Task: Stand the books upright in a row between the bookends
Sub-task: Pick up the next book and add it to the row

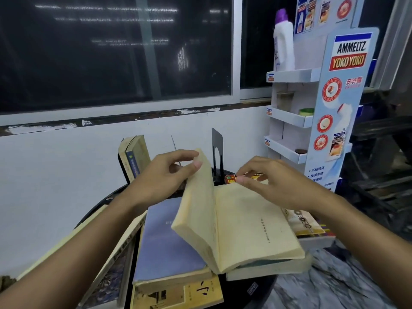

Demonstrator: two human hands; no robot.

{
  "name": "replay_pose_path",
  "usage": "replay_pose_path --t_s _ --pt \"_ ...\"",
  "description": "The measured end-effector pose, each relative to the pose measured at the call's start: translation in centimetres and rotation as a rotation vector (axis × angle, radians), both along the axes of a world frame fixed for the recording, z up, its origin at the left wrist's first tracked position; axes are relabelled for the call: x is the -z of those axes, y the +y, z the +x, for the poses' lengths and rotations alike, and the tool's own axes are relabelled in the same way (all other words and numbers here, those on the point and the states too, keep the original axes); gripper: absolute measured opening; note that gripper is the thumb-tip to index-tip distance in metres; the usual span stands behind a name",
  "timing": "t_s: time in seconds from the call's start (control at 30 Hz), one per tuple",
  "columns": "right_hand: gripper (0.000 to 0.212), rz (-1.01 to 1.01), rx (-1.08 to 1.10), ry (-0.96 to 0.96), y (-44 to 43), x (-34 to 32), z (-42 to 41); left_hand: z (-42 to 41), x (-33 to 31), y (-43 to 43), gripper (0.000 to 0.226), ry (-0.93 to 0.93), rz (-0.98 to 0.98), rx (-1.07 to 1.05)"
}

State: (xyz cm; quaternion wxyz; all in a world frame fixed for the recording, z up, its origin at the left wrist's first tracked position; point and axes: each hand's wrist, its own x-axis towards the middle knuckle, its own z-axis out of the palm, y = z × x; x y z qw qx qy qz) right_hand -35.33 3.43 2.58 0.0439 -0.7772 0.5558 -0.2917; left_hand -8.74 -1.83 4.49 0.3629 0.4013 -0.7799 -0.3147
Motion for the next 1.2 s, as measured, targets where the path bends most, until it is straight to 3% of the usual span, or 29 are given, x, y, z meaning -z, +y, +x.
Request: replay_pose_path --t_s 0.17,0.3,0.57,0.8,1.0,1.2 --pt "0.057 0.113 -0.047 -0.164 0.3 0.1 0.7 -3.2 0.7 0.7 0.035 0.024 0.010 0.129" --pt "0.062 0.142 -0.003 -0.177 0.1 0.7 0.4 -4.6 2.7 0.3 0.037 -0.085 -0.017 0.174" --pt "0.026 0.248 0.189 -0.161 -0.8 2.2 -1.3 -5.4 6.4 -0.1 0.040 -0.271 -0.050 0.233" --pt "0.019 0.340 0.239 -0.353 -0.5 3.1 -1.6 -5.3 7.6 -1.0 0.039 -0.382 -0.149 0.215" --pt "0.016 0.289 0.269 -0.508 0.1 3.9 -2.9 -4.9 7.8 -1.4 0.040 -0.421 -0.160 0.159" --pt "0.025 0.350 0.358 -0.510 1.1 4.4 -5.1 -4.9 7.9 -1.7 0.051 -0.475 -0.162 0.088"
